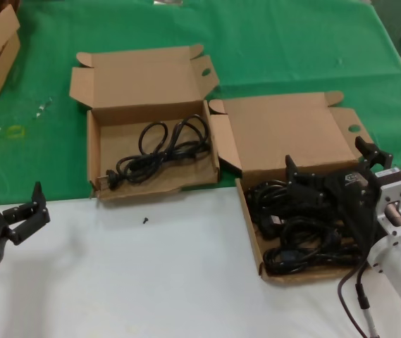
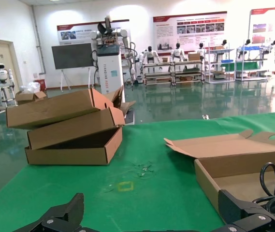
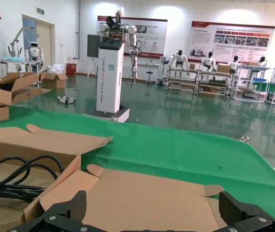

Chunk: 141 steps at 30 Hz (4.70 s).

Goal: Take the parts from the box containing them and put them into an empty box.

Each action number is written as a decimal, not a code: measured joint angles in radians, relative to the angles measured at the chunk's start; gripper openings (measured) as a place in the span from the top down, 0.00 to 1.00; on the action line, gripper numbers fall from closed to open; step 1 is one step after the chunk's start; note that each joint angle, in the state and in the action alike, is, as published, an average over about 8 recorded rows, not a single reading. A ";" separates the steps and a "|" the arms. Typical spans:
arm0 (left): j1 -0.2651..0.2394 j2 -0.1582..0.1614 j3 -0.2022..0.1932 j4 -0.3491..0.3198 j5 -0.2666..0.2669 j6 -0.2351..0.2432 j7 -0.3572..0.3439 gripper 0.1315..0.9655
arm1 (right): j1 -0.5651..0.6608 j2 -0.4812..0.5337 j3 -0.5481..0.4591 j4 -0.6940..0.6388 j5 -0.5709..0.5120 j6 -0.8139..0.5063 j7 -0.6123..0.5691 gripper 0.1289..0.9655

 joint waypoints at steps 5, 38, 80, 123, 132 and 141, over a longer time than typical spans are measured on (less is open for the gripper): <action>0.000 0.000 0.000 0.000 0.000 0.000 0.000 0.00 | 0.000 0.000 0.000 0.000 0.000 0.000 0.000 0.00; 0.000 0.000 0.000 0.000 0.000 0.000 0.000 0.00 | 0.000 0.000 0.000 0.000 0.000 0.000 0.000 0.00; 0.000 0.000 0.000 0.000 0.000 0.000 0.000 0.00 | 0.000 0.000 0.000 0.000 0.000 0.000 0.000 0.00; 0.000 0.000 0.000 0.000 0.000 0.000 0.000 0.00 | 0.000 0.000 0.000 0.000 0.000 0.000 0.000 0.00; 0.000 0.000 0.000 0.000 0.000 0.000 0.000 0.00 | 0.000 0.000 0.000 0.000 0.000 0.000 0.000 0.00; 0.000 0.000 0.000 0.000 0.000 0.000 0.000 0.00 | 0.000 0.000 0.000 0.000 0.000 0.000 0.000 0.00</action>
